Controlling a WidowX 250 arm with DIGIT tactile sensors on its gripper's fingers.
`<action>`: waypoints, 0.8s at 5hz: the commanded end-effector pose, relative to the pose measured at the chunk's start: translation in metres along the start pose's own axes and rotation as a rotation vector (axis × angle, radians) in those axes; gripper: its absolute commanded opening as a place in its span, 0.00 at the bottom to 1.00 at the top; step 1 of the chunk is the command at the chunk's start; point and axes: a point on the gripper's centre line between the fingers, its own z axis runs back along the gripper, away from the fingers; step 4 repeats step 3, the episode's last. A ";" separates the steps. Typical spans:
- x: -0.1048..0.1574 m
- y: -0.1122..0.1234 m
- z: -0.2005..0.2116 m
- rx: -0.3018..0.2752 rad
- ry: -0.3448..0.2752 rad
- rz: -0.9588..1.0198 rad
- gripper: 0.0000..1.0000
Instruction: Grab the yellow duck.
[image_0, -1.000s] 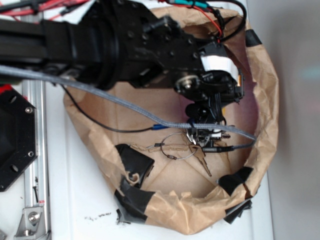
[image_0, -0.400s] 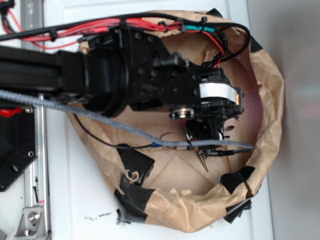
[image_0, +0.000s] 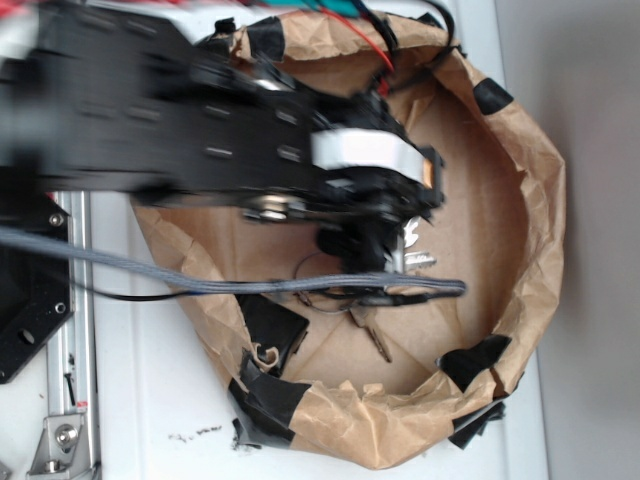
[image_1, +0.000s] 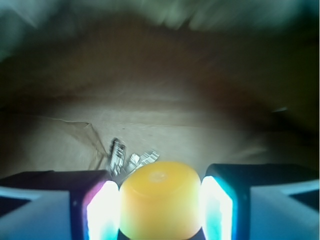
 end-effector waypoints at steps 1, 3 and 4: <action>0.038 0.016 0.092 -0.117 0.278 0.170 0.00; 0.024 0.015 0.085 -0.027 0.304 0.229 0.00; 0.024 0.015 0.085 -0.027 0.304 0.229 0.00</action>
